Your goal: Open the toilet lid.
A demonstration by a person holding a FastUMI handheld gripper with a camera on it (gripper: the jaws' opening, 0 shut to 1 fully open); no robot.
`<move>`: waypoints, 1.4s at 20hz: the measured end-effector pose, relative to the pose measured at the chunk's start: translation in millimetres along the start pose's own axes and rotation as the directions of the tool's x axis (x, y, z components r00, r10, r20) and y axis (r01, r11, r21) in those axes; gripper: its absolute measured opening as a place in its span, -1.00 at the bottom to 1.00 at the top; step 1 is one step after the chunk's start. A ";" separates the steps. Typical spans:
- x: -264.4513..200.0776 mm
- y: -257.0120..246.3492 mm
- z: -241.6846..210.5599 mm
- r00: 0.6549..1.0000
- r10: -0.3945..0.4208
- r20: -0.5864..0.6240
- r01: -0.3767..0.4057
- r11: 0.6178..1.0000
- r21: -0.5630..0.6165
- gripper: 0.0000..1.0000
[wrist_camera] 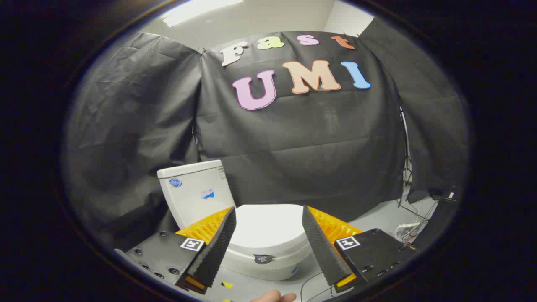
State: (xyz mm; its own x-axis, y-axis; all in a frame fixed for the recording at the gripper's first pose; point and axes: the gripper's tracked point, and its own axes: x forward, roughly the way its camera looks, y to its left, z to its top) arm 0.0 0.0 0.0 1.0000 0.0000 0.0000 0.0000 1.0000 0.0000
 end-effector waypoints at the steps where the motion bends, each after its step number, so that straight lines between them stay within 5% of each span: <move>1: -0.2 0.5 -2.3 1.000 0.002 -0.005 -0.002 1.000 0.000 0.96; 16: 6.5 2.3 -22.7 0.996 0.013 -0.089 -0.013 1.000 -0.007 0.96; 22: 25.0 -15.3 -96.3 0.936 -0.055 -0.348 0.071 0.997 0.033 0.97; 25: 49.7 7.8 -112.7 0.951 0.047 -0.304 0.030 0.969 0.244 0.97; 28: 55.1 11.2 -157.7 0.936 0.056 -0.348 0.108 0.894 0.435 0.95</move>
State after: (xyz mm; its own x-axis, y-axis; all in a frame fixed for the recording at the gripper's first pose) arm 55.1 11.2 -157.7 0.9356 0.0564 -0.3484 0.1079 0.8941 0.4346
